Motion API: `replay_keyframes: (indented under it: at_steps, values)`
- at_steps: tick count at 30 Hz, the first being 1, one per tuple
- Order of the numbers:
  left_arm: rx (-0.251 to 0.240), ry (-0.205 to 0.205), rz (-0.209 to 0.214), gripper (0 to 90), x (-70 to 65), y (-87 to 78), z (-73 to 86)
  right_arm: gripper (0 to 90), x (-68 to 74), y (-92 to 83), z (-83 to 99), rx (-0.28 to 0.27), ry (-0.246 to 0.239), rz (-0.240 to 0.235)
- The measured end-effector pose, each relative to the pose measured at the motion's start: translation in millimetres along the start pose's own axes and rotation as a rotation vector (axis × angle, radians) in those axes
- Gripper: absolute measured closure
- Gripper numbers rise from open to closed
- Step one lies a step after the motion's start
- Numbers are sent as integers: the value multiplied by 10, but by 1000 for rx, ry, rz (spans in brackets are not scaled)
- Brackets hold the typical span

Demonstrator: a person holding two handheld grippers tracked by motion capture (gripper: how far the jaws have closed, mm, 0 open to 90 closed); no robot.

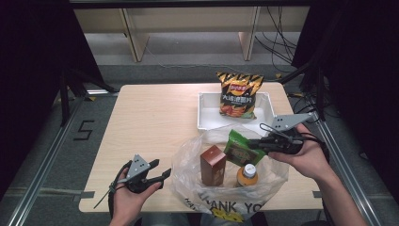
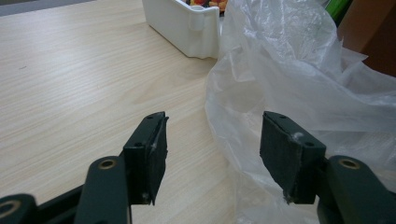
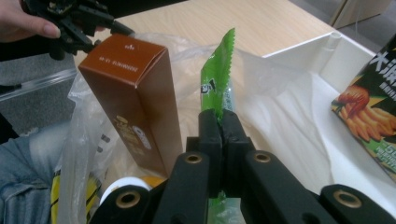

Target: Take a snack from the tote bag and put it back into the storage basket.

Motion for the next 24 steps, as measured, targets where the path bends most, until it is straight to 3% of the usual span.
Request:
replay_keyframes:
  at_steps: [2, 3, 7, 9, 12, 15, 18, 24]
  values:
    - [2, 1, 1, 411, -1, 0, 1, 900, -6, -29, -21, 0, 6, -3]
    - [1, 0, 1, 411, 0, 1, 1, 900, -27, -28, -28, -17, -14, 1]
    - [4, -11, -2, 411, -10, 7, 2, 900, -48, -78, -43, -22, 23, -4]
    - [2, -16, 0, 411, -18, 11, 3, 900, -87, -87, -52, -43, 2, -2]
    - [0, -14, 6, 411, -20, 18, 5, 900, -88, -108, -63, -82, 17, 23]
    - [-2, -16, 6, 411, -17, 19, 4, 900, -77, -149, -81, -73, 45, 16]
    - [2, -2, 6, 411, -9, 13, 4, 900, -111, -167, -101, -106, 10, 27]
    - [0, -16, 2, 412, -21, 16, 9, 900, -107, -209, -131, -142, 36, 32]
Point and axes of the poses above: each handheld gripper's, and its own axes: y roughly forward along the jaws, z roughly out of its underside, x roughly to its left, the point moved 1 cm from there along y, roughly forward along the jaws, and after that the axes turned 6 degrees about -x, right-handed, at the moved point
